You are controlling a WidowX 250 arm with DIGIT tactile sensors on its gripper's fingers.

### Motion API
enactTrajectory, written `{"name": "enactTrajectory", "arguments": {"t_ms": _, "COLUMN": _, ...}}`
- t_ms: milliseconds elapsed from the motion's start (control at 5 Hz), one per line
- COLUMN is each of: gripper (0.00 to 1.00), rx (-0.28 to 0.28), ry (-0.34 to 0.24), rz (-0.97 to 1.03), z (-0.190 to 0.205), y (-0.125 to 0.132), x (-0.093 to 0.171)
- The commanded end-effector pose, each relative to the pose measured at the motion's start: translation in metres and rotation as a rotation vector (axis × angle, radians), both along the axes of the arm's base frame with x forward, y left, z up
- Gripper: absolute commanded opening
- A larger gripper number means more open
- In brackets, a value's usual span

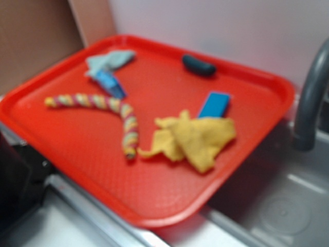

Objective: Grab the blue block.

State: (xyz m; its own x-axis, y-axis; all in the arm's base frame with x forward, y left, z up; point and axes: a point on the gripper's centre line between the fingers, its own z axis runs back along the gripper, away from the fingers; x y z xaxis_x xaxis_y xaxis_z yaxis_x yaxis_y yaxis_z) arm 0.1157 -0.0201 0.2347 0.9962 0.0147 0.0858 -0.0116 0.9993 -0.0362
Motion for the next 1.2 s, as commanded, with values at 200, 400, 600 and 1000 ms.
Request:
{"name": "enactTrajectory", "arguments": {"t_ms": 200, "gripper": 1.00, "rx": 0.004, "ry": 0.045, "rz": -0.096, "z": -0.038, "y": -0.016, "x": 0.049}}
{"name": "enactTrajectory", "arguments": {"t_ms": 400, "gripper": 1.00, "rx": 0.050, "ry": 0.009, "rz": 0.017, "z": -0.054, "y": -0.030, "x": 0.088}}
{"name": "enactTrajectory", "arguments": {"t_ms": 600, "gripper": 1.00, "rx": 0.081, "ry": -0.041, "rz": 0.255, "z": -0.073, "y": -0.040, "x": 0.112}}
{"name": "enactTrajectory", "arguments": {"t_ms": 1000, "gripper": 1.00, "rx": 0.120, "ry": -0.002, "rz": 0.356, "z": -0.078, "y": -0.045, "x": 0.124}}
